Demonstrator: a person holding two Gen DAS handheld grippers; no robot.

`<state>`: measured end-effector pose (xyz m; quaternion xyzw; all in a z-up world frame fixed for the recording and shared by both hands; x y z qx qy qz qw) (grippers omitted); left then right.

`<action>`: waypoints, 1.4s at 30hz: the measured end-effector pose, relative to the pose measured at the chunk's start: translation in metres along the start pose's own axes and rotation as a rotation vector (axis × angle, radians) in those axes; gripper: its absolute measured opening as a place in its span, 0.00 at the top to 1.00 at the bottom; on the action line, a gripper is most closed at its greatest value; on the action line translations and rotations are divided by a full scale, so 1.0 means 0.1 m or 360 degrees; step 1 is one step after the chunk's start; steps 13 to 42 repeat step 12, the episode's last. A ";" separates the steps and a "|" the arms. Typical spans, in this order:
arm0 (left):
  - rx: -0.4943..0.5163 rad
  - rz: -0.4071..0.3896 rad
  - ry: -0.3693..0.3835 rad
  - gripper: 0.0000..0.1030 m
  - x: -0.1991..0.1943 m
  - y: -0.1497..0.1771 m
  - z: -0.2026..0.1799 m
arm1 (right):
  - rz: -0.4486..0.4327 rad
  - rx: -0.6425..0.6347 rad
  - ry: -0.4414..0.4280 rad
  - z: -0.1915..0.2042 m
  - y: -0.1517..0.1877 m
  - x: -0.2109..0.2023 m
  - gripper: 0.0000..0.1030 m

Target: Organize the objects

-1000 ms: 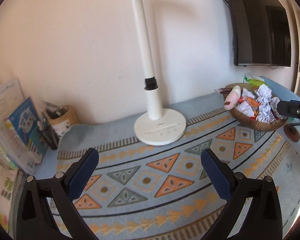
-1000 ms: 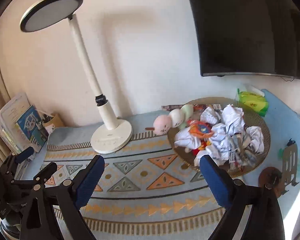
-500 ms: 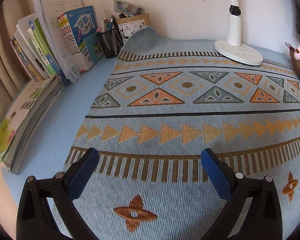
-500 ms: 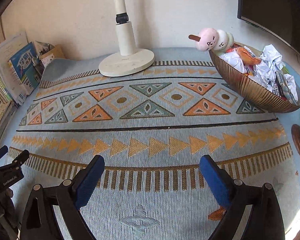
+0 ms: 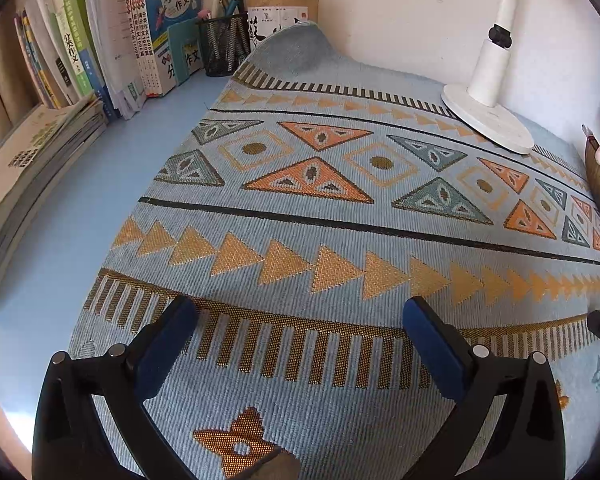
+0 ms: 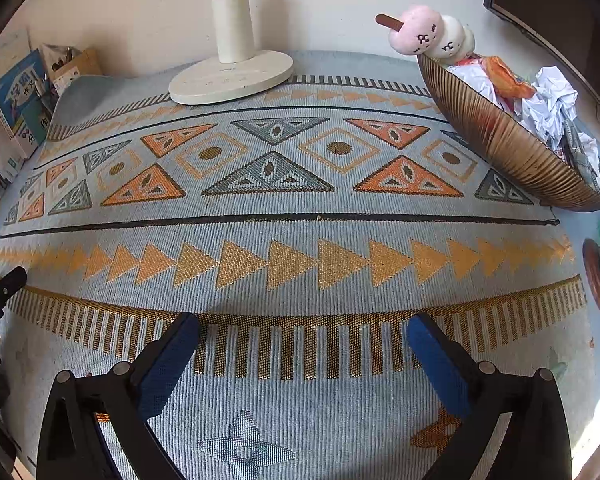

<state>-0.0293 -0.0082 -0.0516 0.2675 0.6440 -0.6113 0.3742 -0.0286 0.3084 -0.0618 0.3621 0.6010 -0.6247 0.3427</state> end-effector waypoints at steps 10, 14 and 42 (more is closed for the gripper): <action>0.0001 0.0001 0.0002 0.00 0.01 -0.01 0.00 | -0.0107 -0.0033 -0.0026 0.01 -0.03 -0.02 0.00; 0.0003 0.0001 -0.0002 0.00 0.00 -0.01 0.00 | -0.0109 -0.0033 -0.0026 0.01 -0.03 -0.02 0.00; 0.0003 0.0001 -0.0002 0.00 0.00 -0.01 0.00 | -0.0109 -0.0033 -0.0026 0.01 -0.03 -0.02 0.00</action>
Point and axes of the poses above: each gripper's, at about its wrist camera, not at the fingertips, and x roughly the way its jaws point, z to its left, y to its underside, the point moved 9 cm from there along x, roughly the way its jaws point, and after that the axes turned 3 degrees about x, right-handed, at the moved point
